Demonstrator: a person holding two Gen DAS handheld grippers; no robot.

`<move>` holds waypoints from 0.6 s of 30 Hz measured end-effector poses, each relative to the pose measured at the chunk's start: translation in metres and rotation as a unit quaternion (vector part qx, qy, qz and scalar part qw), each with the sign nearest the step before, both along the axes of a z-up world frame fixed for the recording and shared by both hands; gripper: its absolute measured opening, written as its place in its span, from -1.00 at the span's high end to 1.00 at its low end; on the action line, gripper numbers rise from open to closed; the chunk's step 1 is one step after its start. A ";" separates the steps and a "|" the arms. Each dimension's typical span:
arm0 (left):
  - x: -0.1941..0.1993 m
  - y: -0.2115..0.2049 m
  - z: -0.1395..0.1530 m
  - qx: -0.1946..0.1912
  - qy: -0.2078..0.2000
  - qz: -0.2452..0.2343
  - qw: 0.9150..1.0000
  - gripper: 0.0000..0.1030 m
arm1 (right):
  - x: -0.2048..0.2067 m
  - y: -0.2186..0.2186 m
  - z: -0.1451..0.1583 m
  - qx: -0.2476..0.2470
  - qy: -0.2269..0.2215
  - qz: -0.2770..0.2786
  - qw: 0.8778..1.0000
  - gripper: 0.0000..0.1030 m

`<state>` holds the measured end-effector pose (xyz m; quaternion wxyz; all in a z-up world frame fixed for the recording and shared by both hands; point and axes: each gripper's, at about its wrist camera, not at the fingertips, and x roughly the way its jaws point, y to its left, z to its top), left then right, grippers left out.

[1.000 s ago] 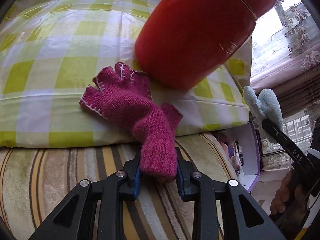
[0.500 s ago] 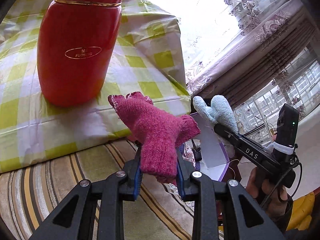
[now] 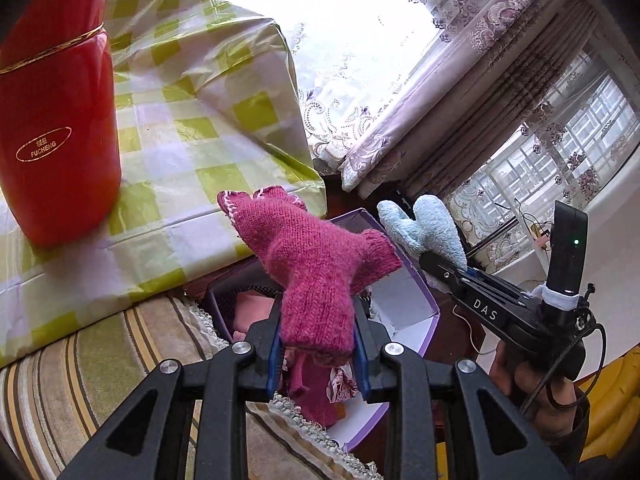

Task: Organize soft objects

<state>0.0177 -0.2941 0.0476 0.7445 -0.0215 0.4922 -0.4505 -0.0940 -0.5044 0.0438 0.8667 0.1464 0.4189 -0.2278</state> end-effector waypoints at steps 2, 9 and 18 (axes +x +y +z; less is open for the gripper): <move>-0.002 -0.008 -0.001 -0.002 -0.001 -0.003 1.000 0.42 | -0.004 -0.005 0.000 -0.005 0.003 -0.009 1.000 0.55; 0.002 -0.022 -0.009 0.006 0.014 0.015 1.000 -0.31 | -0.016 -0.016 -0.002 -0.014 0.019 -0.042 0.999 0.15; -0.024 0.008 -0.033 0.040 0.067 0.050 0.996 -0.43 | -0.040 0.003 -0.002 -0.015 0.027 -0.046 0.998 -0.20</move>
